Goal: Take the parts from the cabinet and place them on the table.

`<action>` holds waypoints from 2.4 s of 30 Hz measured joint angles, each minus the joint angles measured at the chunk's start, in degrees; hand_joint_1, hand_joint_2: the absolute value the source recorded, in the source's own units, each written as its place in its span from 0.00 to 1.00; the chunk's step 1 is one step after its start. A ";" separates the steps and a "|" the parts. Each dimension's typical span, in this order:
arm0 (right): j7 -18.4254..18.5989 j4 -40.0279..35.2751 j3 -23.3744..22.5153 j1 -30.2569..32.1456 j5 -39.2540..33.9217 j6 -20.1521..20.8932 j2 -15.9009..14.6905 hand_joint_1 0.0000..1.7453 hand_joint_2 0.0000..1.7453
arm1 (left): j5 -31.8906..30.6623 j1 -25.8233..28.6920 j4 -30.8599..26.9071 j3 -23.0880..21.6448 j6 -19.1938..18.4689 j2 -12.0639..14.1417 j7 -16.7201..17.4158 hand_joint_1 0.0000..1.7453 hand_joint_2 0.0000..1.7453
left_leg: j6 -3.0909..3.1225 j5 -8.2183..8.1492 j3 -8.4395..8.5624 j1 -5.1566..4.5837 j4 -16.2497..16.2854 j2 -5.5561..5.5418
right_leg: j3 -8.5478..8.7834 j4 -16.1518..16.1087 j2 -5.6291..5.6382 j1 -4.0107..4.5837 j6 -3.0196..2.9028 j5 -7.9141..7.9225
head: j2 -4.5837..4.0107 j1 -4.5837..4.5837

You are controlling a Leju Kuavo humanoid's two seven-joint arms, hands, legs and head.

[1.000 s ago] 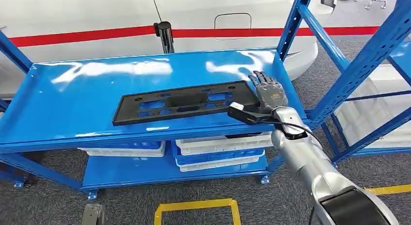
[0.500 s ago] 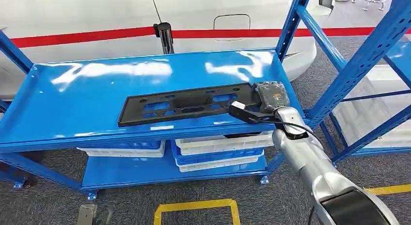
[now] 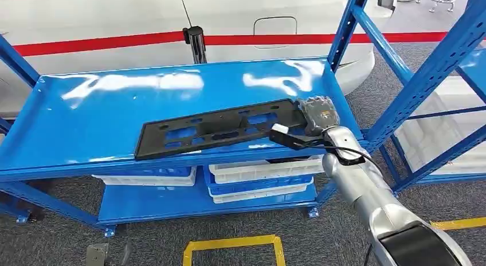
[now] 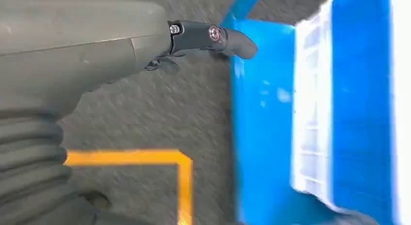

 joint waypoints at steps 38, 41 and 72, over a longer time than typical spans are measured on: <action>-5.74 -54.01 -5.86 21.62 -15.71 4.24 -13.25 0.00 1.00 | -4.96 0.51 0.09 2.58 1.12 0.96 14.25 0.00 0.00 | -1.56 -8.43 -7.73 1.82 17.78 0.26 | -0.30 1.38 0.26 -0.81 -0.90 -1.01 | 0.00 -0.33; -5.74 -54.51 -6.23 22.03 -15.71 4.24 -13.37 0.00 1.00 | -5.14 0.48 0.09 2.58 0.36 1.01 13.51 0.00 0.00 | 0.68 -3.27 -0.13 0.88 6.12 0.05 | -0.88 1.36 0.30 -0.01 -1.11 -0.18 | 0.00 -0.33; -6.05 -58.95 -8.87 24.11 -13.55 5.31 -14.10 1.00 1.00 | -5.64 0.01 0.09 2.75 0.34 1.33 13.03 0.00 0.00 | -1.27 1.15 -3.06 1.51 5.04 -0.01 | 4.05 -0.15 -0.16 -1.36 -0.34 -3.20 | 0.00 -0.24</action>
